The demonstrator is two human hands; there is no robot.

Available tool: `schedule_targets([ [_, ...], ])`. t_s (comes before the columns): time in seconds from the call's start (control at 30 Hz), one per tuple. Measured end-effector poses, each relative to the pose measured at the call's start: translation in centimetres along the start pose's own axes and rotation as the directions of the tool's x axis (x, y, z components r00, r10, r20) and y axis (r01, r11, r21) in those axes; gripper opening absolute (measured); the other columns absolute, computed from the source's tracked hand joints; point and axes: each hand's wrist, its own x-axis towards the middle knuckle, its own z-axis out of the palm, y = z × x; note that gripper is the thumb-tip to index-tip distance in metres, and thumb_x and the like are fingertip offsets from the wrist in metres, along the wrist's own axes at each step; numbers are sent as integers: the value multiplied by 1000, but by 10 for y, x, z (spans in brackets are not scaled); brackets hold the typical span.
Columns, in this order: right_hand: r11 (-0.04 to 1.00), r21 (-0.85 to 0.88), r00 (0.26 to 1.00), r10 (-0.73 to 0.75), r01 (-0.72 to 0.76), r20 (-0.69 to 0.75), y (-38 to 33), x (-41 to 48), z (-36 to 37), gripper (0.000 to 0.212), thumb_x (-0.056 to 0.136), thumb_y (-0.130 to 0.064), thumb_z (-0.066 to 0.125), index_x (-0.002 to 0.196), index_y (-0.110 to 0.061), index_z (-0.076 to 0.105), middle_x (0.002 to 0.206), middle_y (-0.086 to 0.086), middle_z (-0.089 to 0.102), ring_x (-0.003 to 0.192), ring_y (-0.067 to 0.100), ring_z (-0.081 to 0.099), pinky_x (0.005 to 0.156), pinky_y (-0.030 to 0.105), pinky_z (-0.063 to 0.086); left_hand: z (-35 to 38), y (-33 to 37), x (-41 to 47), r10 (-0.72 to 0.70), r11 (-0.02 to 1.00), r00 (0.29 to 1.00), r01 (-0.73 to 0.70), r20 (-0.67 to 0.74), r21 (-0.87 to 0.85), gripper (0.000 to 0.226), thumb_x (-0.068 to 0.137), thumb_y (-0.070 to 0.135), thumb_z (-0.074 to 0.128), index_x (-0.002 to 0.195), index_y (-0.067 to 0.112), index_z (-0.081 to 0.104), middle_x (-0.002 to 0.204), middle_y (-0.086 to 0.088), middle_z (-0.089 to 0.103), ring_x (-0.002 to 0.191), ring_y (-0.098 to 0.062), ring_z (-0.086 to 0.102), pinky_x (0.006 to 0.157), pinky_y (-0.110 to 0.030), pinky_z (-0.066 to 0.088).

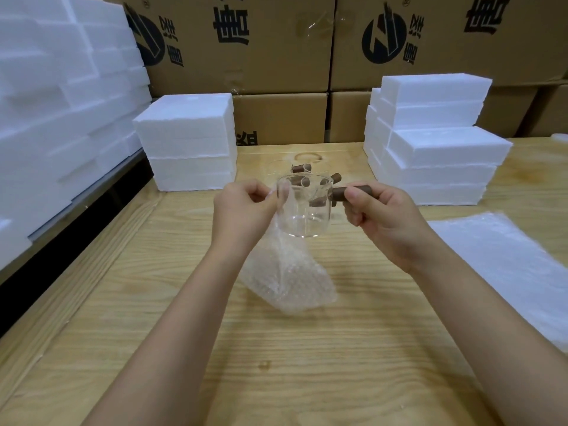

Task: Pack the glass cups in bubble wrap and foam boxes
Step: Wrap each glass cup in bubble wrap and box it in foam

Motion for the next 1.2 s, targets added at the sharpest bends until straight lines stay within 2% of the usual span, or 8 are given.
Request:
schedule_targets([
  [0.17, 985, 150, 996, 77, -83, 45, 11, 1, 4, 23, 79, -31, 65, 85, -12, 75, 60, -6, 43, 60, 9, 37, 60, 20, 33, 3, 2, -3, -53, 998, 998, 54, 40, -38, 33, 81, 38, 76, 67, 9, 66, 62, 0, 62, 59, -9, 51, 57, -23, 44],
  [0.47, 992, -101, 996, 68, -74, -62, 11, 1, -11, 44, 73, -37, 65, 91, 3, 67, 56, -8, 43, 59, 10, 35, 64, 23, 32, -7, 8, 0, -174, 929, 953, 242, 246, -280, 25, 83, 20, 67, 58, 18, 69, 72, 8, 67, 63, -15, 43, 40, -14, 31],
  [0.63, 941, -332, 996, 78, -63, 32, -3, 1, -24, 7, 85, -20, 64, 82, -16, 69, 52, -19, 52, 54, -3, 45, 58, 6, 36, -9, 10, 2, -260, 887, 921, 346, 290, -305, 26, 86, 31, 66, 66, 18, 73, 84, -9, 65, 74, -24, 54, 67, -30, 42],
  [0.77, 928, -371, 996, 46, -15, 75, -11, 1, -25, 10, 89, -10, 61, 84, -15, 68, 56, -22, 60, 56, -8, 53, 57, 2, 37, -17, 12, 2, -95, 827, 829, 374, 551, -420, 39, 72, 30, 54, 97, 5, 71, 97, -8, 72, 63, -21, 55, 51, -26, 49],
  [0.9, 918, -397, 996, 47, -11, 80, -18, 0, -29, 10, 89, -14, 61, 84, -17, 69, 61, -21, 64, 56, -8, 53, 58, 2, 38, -29, 9, 2, 43, 936, 742, 203, 669, -286, 56, 68, 9, 72, 123, 14, 63, 114, 2, 68, 64, -14, 62, 60, -24, 54],
  [1.0, 913, -409, 995, 41, -1, 88, -18, 0, -28, 11, 89, -16, 61, 83, -18, 69, 61, -22, 63, 57, -8, 53, 59, 3, 38, -19, 9, -3, 104, 995, 804, -82, 585, -64, 55, 64, 38, 85, 115, 37, 65, 96, 27, 65, 71, 4, 55, 72, -11, 43],
  [1.07, 919, -395, 996, 37, -2, 81, -19, -1, -26, 9, 87, -21, 62, 83, -19, 70, 60, -20, 61, 58, -6, 51, 60, 5, 38, -12, 7, -7, 158, 981, 827, -195, 539, 12, 51, 61, 60, 80, 109, 48, 65, 114, 29, 60, 103, 11, 51, 88, -14, 36],
  [1.2, 936, -349, 996, 71, -48, 54, -19, 1, -24, 15, 83, -30, 61, 83, -20, 72, 74, -10, 68, 73, 8, 58, 73, 25, 45, -9, 8, -11, 190, 980, 807, -123, 559, -154, 51, 67, 59, 68, 115, 41, 64, 122, 17, 63, 116, -3, 56, 97, -30, 46],
])
